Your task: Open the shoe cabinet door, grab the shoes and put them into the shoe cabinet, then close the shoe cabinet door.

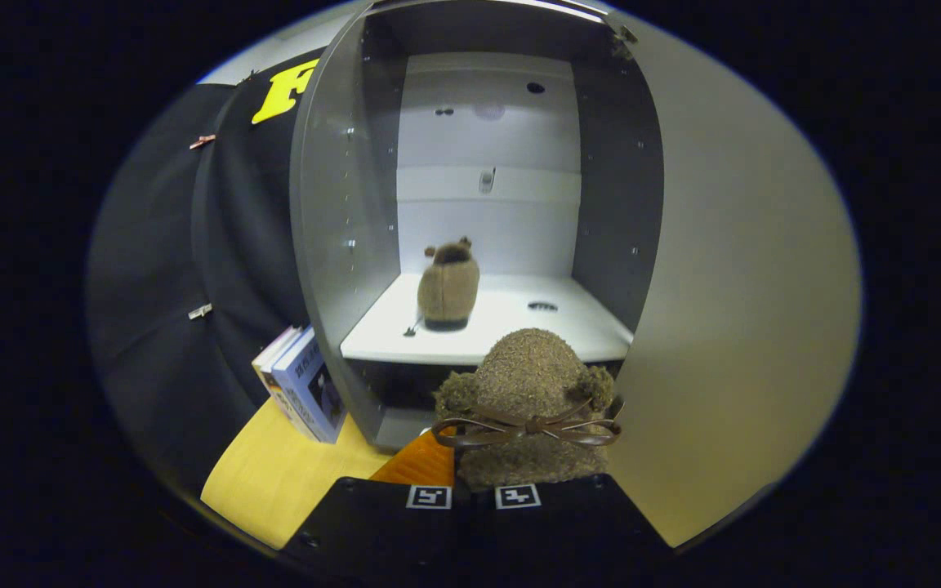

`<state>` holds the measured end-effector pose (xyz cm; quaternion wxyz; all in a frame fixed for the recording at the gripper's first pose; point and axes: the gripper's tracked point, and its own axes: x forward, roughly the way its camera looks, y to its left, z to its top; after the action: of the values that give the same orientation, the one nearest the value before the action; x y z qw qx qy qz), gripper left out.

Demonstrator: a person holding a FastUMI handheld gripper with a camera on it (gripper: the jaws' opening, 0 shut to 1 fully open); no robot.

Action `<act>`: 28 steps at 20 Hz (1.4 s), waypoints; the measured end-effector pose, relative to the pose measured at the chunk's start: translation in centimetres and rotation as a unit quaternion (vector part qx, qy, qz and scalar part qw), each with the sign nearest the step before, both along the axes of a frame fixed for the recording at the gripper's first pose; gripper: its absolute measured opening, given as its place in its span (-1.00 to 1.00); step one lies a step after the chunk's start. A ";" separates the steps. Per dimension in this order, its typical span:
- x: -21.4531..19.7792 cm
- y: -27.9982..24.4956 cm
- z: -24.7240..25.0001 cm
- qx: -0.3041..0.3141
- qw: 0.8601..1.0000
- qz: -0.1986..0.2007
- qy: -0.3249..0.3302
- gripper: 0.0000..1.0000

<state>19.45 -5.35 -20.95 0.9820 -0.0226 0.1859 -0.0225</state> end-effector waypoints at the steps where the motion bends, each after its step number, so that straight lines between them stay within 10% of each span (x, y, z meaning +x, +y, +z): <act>1: 0.9 -0.4 1.3 -0.003 1.000 -0.005 -0.010 -0.91; 16: 16.9 -3.1 11.6 -0.010 1.000 -0.010 -0.016 -0.91; 28: 31.1 -7.0 -1.0 -0.007 0.995 -0.014 0.097 -0.92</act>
<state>50.52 -12.39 -21.90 0.9589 -0.0291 0.2801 -0.0352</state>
